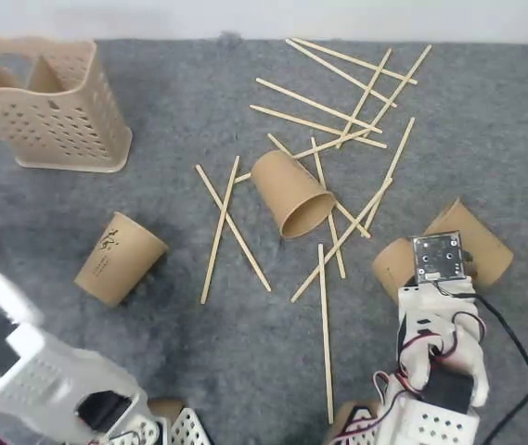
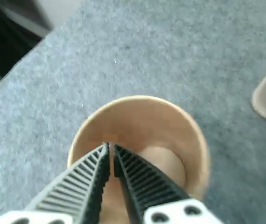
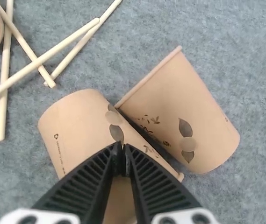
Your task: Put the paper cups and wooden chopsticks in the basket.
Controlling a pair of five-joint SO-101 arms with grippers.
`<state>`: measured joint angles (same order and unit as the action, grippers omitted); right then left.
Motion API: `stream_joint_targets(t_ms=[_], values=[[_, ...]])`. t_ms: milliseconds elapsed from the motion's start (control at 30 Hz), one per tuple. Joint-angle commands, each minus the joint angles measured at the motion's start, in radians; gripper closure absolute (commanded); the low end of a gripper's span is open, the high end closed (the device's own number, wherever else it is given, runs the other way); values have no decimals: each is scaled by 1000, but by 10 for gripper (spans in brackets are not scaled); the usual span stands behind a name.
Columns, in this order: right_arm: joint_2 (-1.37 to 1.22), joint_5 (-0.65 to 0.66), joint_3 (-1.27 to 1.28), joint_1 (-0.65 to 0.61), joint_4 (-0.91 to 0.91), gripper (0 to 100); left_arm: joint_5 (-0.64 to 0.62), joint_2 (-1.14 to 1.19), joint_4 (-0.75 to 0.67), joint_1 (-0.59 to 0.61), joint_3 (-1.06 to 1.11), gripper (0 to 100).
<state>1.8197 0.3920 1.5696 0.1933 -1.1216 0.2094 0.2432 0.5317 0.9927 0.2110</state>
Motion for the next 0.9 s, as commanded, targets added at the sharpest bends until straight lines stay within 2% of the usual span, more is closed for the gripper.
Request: stream_joint_targets(t_ms=[0,133,300,400,500,867], values=[[-5,17,28,-42,-12,989,-2,-107,195,-31,-125,987],[-5,18,28,-45,-12,989,0,-222,371,-63,-193,944],[-5,18,28,-47,-12,989,-2,-351,535,-87,-202,752],[-5,18,28,-45,-12,989,5,-379,606,-89,-185,739],[-5,18,28,-44,-12,989,8,-376,569,-87,-133,758],[-5,18,28,-44,-12,989,77,-376,198,-89,185,761]])
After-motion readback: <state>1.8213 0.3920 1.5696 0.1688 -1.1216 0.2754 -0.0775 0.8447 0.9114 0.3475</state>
